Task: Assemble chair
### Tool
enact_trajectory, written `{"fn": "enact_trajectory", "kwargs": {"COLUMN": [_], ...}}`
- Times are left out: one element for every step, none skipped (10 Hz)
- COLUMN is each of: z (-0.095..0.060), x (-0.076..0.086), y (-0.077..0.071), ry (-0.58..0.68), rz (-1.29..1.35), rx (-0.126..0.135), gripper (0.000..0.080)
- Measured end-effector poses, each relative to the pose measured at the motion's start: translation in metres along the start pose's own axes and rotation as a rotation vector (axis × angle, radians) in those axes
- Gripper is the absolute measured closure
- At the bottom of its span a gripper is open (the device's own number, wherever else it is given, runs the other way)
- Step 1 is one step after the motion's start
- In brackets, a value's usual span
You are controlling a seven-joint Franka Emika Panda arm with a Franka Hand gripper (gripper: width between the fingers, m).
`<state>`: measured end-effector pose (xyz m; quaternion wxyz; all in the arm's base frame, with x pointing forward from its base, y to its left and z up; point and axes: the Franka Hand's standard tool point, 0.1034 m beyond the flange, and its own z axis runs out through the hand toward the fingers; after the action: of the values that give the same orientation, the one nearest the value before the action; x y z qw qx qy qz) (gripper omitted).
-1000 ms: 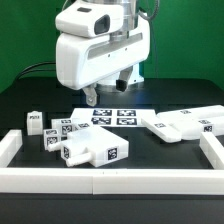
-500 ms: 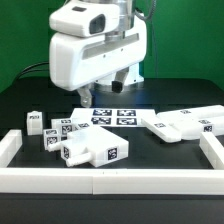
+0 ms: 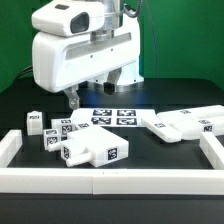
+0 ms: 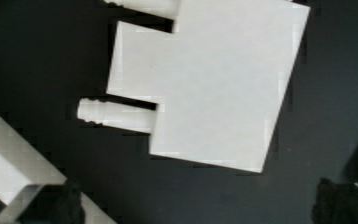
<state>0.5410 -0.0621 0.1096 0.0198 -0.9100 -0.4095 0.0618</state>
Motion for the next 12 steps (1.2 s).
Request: {"fn": "enact_trajectory", "kwargs": {"z": [0.001, 0.003, 0.006, 0.008, 0.003, -0.006, -0.004, -0.002, -0.002, 0.001, 0.01, 0.019], "x": [0.002, -0.001, -0.005, -0.005, 0.003, 0.014, 0.013, 0.012, 0.013, 0.009, -0.003, -0.015], "y": [-0.001, 0.002, 0.007, 0.012, 0.01, 0.002, 0.001, 0.002, 0.002, 0.007, 0.019, 0.031], "ry": [-0.001, 0.021, 0.052, 0.053, 0.051, 0.057, 0.059, 0.054, 0.051, 0.054, 0.071, 0.088], "rz": [0.008, 0.116, 0.251, 0.299, 0.382, 0.432, 0.476, 0.529, 0.622, 0.765, 0.907, 1.019], "rx": [0.003, 0.024, 0.075, 0.095, 0.09, 0.084, 0.093, 0.096, 0.099, 0.123, 0.149, 0.16], "gripper": [0.015, 0.015, 0.015, 0.015, 0.015, 0.015, 0.015, 0.015, 0.015, 0.015, 0.015, 0.015]}}
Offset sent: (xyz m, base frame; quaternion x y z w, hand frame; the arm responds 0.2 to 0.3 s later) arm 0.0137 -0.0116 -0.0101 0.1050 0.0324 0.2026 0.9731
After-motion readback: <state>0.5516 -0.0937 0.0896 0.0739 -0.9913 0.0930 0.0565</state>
